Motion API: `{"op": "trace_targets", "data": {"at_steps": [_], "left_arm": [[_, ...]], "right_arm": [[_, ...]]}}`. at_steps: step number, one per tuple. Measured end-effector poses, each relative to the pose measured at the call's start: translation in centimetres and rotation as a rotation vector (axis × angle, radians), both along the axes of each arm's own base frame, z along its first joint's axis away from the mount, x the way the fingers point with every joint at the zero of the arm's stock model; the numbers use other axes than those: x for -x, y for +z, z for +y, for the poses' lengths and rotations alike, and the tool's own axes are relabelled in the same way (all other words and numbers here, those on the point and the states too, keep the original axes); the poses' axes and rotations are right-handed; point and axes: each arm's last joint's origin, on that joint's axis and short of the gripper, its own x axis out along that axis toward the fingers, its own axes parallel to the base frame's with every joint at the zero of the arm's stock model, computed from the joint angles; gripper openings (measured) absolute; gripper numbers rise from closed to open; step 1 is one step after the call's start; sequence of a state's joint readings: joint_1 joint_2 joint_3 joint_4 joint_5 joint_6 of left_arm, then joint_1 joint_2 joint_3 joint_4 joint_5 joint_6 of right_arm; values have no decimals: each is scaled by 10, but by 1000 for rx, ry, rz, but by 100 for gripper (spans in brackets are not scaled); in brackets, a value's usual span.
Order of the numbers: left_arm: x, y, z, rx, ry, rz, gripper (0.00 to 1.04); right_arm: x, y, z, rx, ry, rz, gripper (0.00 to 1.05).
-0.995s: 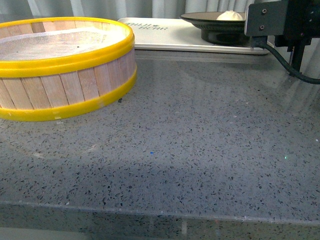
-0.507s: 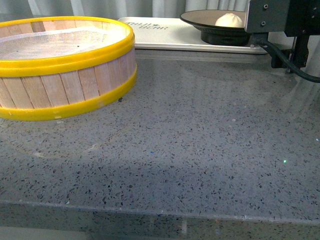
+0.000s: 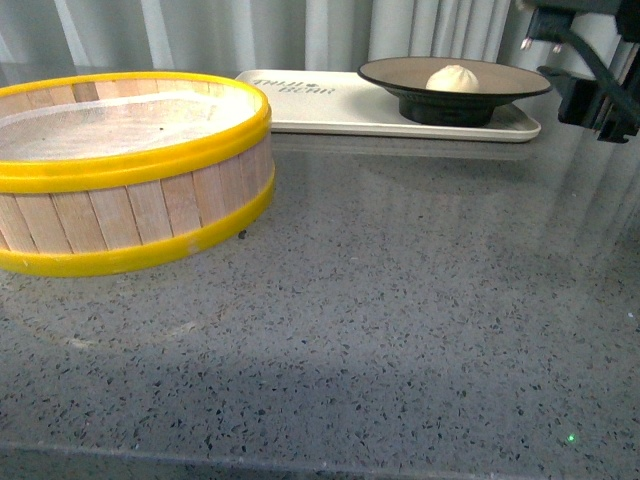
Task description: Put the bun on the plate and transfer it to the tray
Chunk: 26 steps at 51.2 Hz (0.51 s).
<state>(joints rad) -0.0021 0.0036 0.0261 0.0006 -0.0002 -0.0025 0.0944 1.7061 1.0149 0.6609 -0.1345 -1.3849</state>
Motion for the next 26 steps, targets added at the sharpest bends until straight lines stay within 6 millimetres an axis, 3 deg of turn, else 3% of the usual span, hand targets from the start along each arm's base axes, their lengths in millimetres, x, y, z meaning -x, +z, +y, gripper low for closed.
{"op": "trace_targets", "data": {"at_steps": [6, 12, 20, 22, 26], "left_arm": [[0, 0, 0, 0, 0, 0, 98], [0, 0, 0, 0, 0, 0, 98], [0, 0, 0, 0, 0, 0, 98], [0, 0, 0, 0, 0, 0, 98], [0, 0, 0, 0, 3, 0, 98]], "right_arm": [[16, 11, -4, -127, -50, -19, 96], [47, 29, -12, -365, -124, -58, 96], [55, 42, -13, -499, -118, -85, 96], [56, 38, -14, -584, -160, -27, 91], [76, 17, -18, -916, -218, 81, 73]]}}
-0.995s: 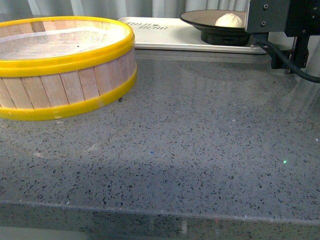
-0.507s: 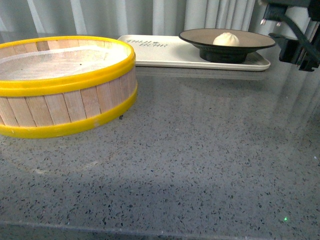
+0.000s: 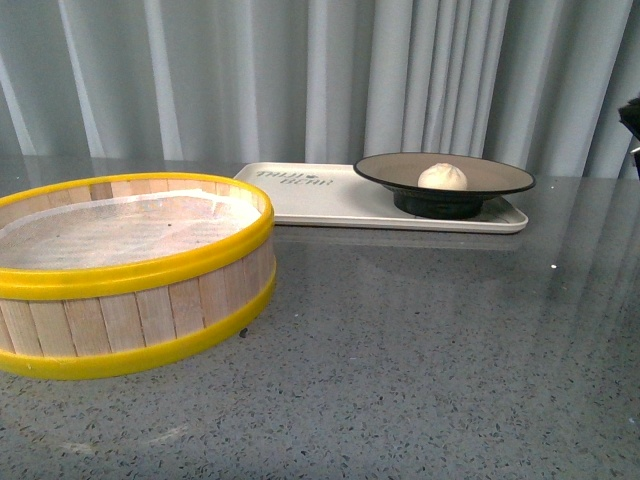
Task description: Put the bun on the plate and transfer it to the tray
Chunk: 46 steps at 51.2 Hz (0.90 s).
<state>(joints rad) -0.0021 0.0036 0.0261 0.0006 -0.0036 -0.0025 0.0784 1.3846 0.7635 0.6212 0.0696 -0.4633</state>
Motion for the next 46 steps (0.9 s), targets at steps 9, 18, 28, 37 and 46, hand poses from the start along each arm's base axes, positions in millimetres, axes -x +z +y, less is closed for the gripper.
{"op": "trace_targets", "data": {"at_steps": [9, 18, 28, 37, 46], "left_arm": [[0, 0, 0, 0, -2, 0, 98], [0, 0, 0, 0, -2, 0, 98], [0, 0, 0, 0, -3, 0, 98], [0, 0, 0, 0, -3, 0, 98], [0, 0, 0, 0, -3, 0, 98]], "right_arm": [[42, -28, -9, -382, -11, -4, 39], [78, -55, -20, -442, -9, 15, 2], [110, -73, -22, -450, -12, 11, 2], [132, -84, -22, -452, -13, 13, 2], [147, -91, -22, -452, -13, 15, 2]]}}
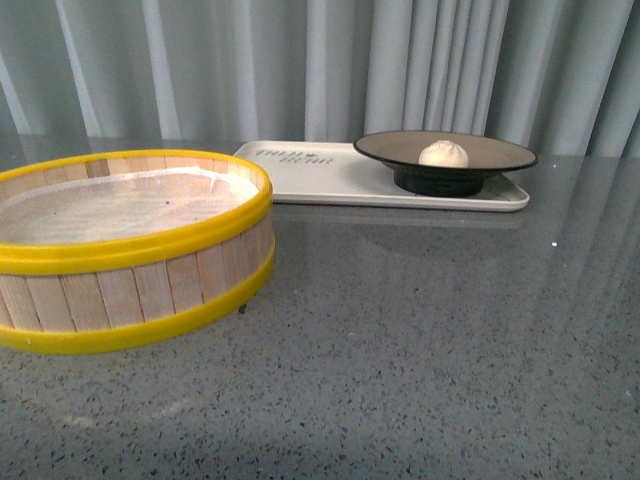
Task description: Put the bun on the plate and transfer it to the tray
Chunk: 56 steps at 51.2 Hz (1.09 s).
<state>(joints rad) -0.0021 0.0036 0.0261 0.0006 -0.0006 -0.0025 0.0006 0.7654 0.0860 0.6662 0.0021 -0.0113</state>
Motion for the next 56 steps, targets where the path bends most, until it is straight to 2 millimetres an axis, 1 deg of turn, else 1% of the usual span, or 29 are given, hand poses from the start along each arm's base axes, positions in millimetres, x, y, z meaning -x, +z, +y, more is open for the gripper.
{"op": "trace_targets", "data": {"at_steps": [11, 18, 31, 56], "left_arm": [[0, 0, 0, 0, 0, 0, 98], [0, 0, 0, 0, 0, 0, 98], [0, 0, 0, 0, 0, 0, 98], [0, 0, 0, 0, 0, 0, 98]], "right_arm": [[11, -3, 0, 0, 0, -4, 2], [19, -14, 0, 0, 0, -2, 2], [29, -11, 0, 0, 0, -16, 2], [42, -10, 0, 0, 0, -21, 2]]}}
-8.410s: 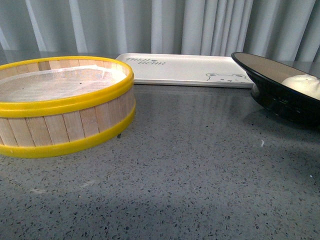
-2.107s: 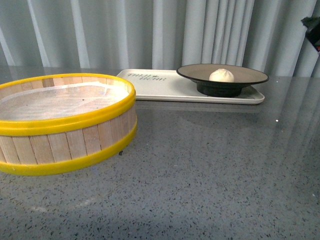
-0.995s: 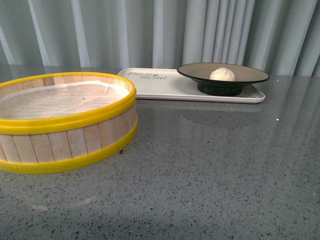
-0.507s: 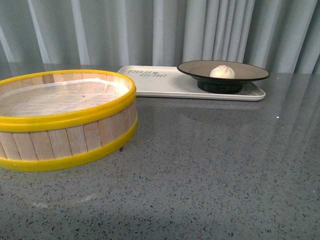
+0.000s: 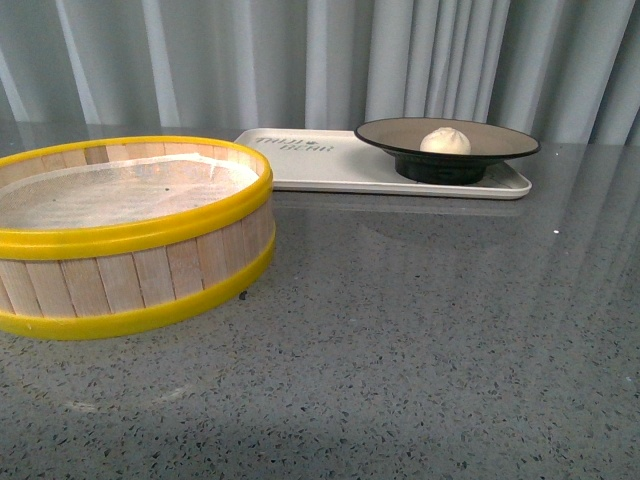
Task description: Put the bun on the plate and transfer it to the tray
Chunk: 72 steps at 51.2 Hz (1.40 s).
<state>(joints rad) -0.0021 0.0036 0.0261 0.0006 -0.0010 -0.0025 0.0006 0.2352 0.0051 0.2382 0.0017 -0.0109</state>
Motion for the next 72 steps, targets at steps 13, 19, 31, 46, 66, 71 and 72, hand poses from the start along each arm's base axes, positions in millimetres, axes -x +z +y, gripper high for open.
{"op": "trace_targets", "data": {"at_steps": [13, 19, 31, 46, 66, 71, 72], "left_arm": [[0, 0, 0, 0, 0, 0, 98], [0, 0, 0, 0, 0, 0, 98], [0, 0, 0, 0, 0, -1, 98], [0, 0, 0, 0, 0, 0, 98], [0, 0, 0, 0, 0, 0, 98], [0, 0, 0, 0, 0, 0, 98], [0, 0, 0, 0, 0, 0, 98]], "right_arm": [[7, -2, 0, 0, 0, 14, 2], [14, -3, 0, 0, 2, 3, 2], [15, -3, 0, 0, 3, 5, 8], [15, -3, 0, 0, 3, 5, 49], [15, -3, 0, 0, 3, 5, 96], [15, -3, 0, 0, 3, 5, 96], [15, -3, 0, 0, 3, 5, 96]]}}
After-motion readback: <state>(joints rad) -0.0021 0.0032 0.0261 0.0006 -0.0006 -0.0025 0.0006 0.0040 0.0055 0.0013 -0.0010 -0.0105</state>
